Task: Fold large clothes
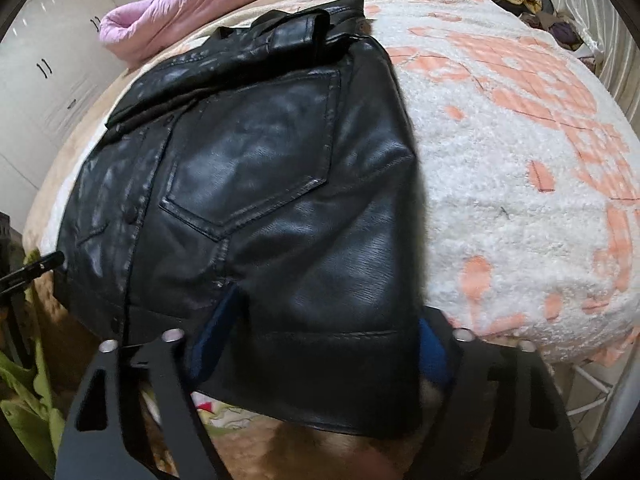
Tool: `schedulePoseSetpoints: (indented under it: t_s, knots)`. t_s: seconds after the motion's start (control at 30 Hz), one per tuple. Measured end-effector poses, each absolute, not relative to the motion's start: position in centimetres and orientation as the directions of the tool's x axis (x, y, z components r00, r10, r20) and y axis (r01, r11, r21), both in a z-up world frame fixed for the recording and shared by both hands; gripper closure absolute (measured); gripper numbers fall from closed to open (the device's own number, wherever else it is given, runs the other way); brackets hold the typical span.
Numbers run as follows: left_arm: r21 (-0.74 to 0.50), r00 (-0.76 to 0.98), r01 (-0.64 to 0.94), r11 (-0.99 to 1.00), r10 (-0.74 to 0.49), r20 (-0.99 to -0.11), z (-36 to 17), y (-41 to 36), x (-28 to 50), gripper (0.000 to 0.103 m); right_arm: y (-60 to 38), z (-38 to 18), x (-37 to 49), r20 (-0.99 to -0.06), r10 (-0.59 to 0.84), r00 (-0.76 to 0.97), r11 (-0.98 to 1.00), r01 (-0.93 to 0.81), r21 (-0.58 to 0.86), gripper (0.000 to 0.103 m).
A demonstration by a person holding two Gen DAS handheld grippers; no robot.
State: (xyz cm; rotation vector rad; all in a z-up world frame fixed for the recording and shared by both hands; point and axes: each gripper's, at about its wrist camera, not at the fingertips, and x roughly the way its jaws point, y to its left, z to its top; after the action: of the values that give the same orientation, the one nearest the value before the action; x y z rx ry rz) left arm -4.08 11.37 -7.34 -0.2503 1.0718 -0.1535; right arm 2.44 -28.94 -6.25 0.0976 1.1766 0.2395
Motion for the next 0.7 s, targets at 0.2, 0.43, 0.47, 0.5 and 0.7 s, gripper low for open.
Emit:
schedulePoseSetpoints:
  t_s: [0.2, 0.43, 0.47, 0.5, 0.7]
  knots:
    - [-0.280, 0.473, -0.069, 0.957, -0.216, -0.854, -7.4, 12.7, -4.0, 0.085, -29.4, -5.0, 1.4, -0.867, 0.282, 0.412, 0.959, -0.134, 0.248, 0.084]
    - [-0.327, 0.517, -0.060, 0.943, -0.251, -0.819, -5.9, 14.3, -5.5, 0.095, -29.8, -3.1, 0.2, -0.824, 0.353, 0.444, 0.936, -0.160, 0.315, 0.090]
    - [-0.331, 0.520, -0.059, 0.942, -0.254, -0.816, -5.6, 14.5, -5.6, 0.096, -30.0, -2.7, -0.1, -0.810, 0.378, 0.448, 0.926, -0.164, 0.341, 0.091]
    - [-0.336, 0.526, -0.058, 0.940, -0.257, -0.810, -5.3, 14.7, -5.9, 0.099, -30.1, -2.4, -0.2, -0.801, 0.394, 0.450, 0.919, -0.165, 0.359, 0.092]
    - [-0.381, 0.592, -0.014, 0.925, -0.299, -0.748, -1.4, 15.7, -7.4, 0.100, -30.9, 0.6, -1.5, -0.725, 0.487, 0.487, 0.870, -0.194, 0.454, 0.094]
